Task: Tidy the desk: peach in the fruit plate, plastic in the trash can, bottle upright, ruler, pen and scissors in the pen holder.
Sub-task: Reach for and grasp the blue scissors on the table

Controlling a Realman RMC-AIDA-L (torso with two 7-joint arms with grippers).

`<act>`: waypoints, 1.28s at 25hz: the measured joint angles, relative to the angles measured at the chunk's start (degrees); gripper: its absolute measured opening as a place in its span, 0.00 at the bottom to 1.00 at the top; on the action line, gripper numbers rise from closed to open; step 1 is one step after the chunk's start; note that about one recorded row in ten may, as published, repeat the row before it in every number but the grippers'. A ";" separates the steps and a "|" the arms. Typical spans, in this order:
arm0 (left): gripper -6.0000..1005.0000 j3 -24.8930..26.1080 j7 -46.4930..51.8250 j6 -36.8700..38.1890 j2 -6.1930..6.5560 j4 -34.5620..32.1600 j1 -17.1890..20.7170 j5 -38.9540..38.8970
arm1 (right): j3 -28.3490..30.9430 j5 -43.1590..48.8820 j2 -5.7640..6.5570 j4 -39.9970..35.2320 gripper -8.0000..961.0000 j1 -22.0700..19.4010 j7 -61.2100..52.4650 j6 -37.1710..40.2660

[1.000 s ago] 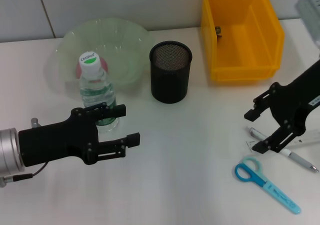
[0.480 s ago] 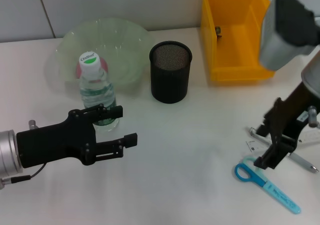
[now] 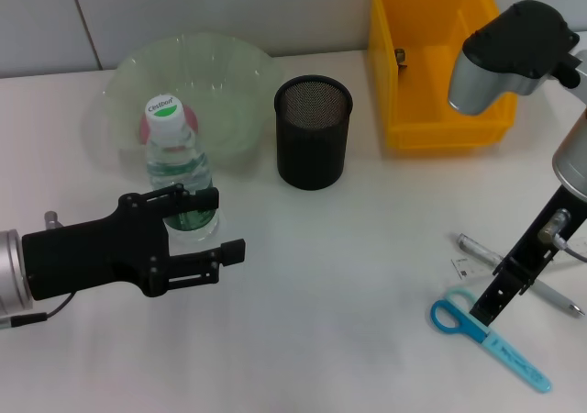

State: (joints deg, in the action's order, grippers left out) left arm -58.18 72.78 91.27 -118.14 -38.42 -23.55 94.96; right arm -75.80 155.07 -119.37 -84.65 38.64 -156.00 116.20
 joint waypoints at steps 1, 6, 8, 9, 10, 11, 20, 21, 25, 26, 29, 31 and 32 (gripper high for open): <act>0.80 0.00 0.00 0.00 0.00 0.00 0.00 0.00 | -0.04 0.09 -0.02 0.03 0.80 -0.20 -1.13 -0.02; 0.80 0.00 0.00 -0.24 0.08 -1.60 0.01 0.07 | -1.80 1.37 -0.44 -0.68 0.80 -2.87 -4.68 -1.33; 0.80 -0.01 -0.15 -0.45 0.10 -2.57 0.07 0.12 | -3.75 1.24 -0.49 -0.78 0.79 -3.94 -5.85 -2.51; 0.80 -0.01 -0.15 -0.45 0.10 -2.57 0.07 0.12 | -4.77 1.14 -0.48 -0.87 0.79 -4.40 -6.34 -3.18; 0.80 -0.01 -0.15 -0.45 0.10 -2.57 0.07 0.12 | -5.94 1.14 -0.48 -1.02 0.79 -4.89 -6.67 -3.91; 0.80 0.00 -0.42 -0.56 0.19 -3.19 0.14 0.14 | -6.92 1.16 -0.48 -1.10 0.79 -5.31 -6.84 -4.50; 0.80 0.00 -0.53 -0.59 0.76 -3.45 -0.04 0.14 | -11.46 1.63 -0.54 -0.04 0.78 -7.06 -7.15 -9.12; 0.80 0.00 -0.53 -0.59 0.77 -3.45 -0.04 0.14 | -11.73 1.65 -0.54 0.31 0.78 -7.14 -7.14 -9.67; 0.80 0.00 -0.54 -0.57 0.86 -3.45 0.03 0.17 | -12.59 1.75 -0.48 1.95 0.77 -7.40 -6.83 -11.83; 0.80 0.00 -0.54 -0.57 0.87 -3.45 0.04 0.18 | -12.66 1.78 -0.44 2.33 0.77 -7.40 -6.78 -12.27; 0.80 -0.01 -0.51 -0.57 0.89 -3.44 0.11 0.21 | -12.73 1.81 -0.35 3.33 0.77 -7.43 -6.65 -13.29; 0.80 0.00 -0.46 -0.57 0.90 -3.44 0.11 0.23 | -12.83 1.81 -0.35 3.52 0.77 -7.43 -6.60 -13.64; 0.80 0.00 -0.46 -0.57 0.90 -3.44 0.11 0.23 | -12.99 1.81 -0.34 3.56 0.76 -7.44 -6.59 -13.77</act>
State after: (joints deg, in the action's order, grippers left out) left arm -58.18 72.32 90.71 -117.24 -41.86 -23.45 95.19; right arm -88.80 156.88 -119.71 -81.09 31.20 -162.59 102.42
